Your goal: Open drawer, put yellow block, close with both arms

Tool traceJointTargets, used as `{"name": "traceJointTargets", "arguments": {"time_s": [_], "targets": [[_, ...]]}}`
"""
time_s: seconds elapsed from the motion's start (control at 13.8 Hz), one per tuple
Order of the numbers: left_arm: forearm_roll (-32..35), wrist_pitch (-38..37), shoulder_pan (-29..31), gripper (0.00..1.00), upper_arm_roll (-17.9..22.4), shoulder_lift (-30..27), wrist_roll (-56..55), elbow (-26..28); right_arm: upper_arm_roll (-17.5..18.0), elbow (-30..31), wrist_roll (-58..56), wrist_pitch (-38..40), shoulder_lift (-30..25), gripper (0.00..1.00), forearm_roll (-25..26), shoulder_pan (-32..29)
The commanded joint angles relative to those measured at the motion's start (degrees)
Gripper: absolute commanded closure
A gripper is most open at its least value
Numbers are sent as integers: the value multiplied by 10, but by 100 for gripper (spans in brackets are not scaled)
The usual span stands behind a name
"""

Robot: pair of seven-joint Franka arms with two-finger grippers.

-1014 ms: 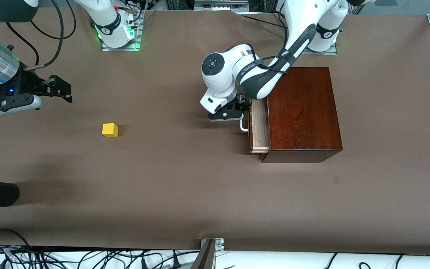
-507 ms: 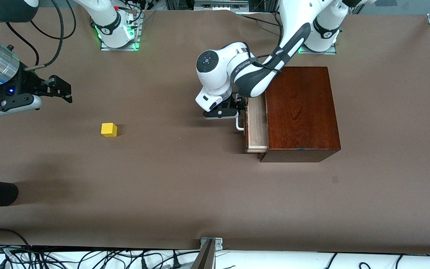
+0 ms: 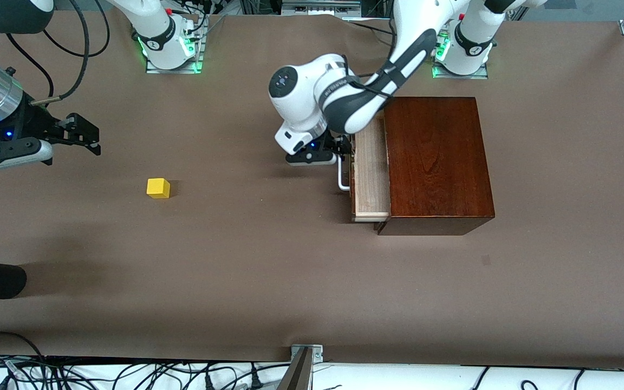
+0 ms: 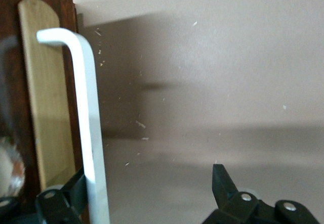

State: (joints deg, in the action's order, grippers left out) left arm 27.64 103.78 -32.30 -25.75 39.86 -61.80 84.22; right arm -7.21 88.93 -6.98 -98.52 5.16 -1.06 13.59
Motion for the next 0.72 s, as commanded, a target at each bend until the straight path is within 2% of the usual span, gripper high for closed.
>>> {"name": "traceJointTargets", "arguments": {"time_s": [0.0,0.14,0.22,0.51,0.65], "targets": [[17,-15,-13,0,-9,14,-8,-34,2,-12,-3,-7,12,0,-1,-3],[12,-22,-12,0,-10,1,-6,-37,2,-12,-3,-9,13,0,0,0],[9,-38,-11,0,-11,-6,-4,-59,3,-11,-3,-8,14,0,0,-1],[-98,-160,10,0,-13,-43,35,-158,2,-11,0,-10,26,0,-3,-5],[-123,-215,49,0,-16,-82,89,-164,1,-11,-3,-9,51,0,1,-5]]}}
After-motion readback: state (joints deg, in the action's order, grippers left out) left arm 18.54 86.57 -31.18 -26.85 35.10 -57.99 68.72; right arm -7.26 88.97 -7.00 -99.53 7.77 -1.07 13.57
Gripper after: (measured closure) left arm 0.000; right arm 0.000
